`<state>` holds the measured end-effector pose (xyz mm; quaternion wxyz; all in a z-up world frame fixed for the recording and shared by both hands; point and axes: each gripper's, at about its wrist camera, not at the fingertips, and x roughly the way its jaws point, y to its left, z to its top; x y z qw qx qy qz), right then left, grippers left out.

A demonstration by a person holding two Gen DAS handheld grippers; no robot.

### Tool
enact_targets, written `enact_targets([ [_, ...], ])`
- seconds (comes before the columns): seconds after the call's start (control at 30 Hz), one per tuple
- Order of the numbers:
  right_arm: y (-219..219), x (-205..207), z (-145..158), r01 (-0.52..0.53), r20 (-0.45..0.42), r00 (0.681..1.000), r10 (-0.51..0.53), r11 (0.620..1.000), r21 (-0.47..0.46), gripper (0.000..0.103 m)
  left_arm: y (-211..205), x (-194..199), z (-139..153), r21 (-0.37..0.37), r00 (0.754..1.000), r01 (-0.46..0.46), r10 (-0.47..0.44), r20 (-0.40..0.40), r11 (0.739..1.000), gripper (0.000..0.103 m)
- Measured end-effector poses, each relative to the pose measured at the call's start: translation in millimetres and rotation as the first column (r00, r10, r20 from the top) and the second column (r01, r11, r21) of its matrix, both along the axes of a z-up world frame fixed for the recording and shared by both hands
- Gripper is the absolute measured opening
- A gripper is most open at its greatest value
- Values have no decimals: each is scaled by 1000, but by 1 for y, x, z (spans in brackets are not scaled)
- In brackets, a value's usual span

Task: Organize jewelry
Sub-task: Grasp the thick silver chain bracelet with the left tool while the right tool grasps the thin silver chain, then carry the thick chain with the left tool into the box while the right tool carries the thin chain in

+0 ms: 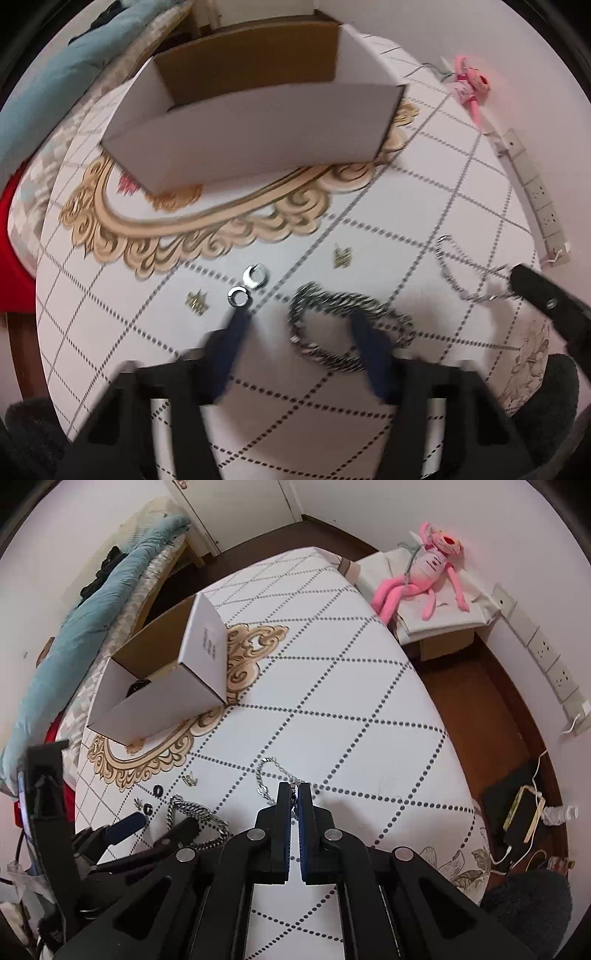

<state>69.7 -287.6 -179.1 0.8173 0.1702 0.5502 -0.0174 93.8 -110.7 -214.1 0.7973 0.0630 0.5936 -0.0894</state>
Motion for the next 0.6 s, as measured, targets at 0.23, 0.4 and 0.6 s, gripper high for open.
enact_targets([
  [0.23,0,-1,0,-2,4,1000,2,1000,30,4,1,6,6,-67,1000,4,-5,-15,998,6],
  [0.4,1,-1,16,-14,41,999,12,998,65,3,25,-2,28,-131,1000,-16,17,9,991,6],
  [0.6,5,3,36,-33,81,996,24,994,105,3,49,-5,56,-193,998,-37,47,45,981,6],
])
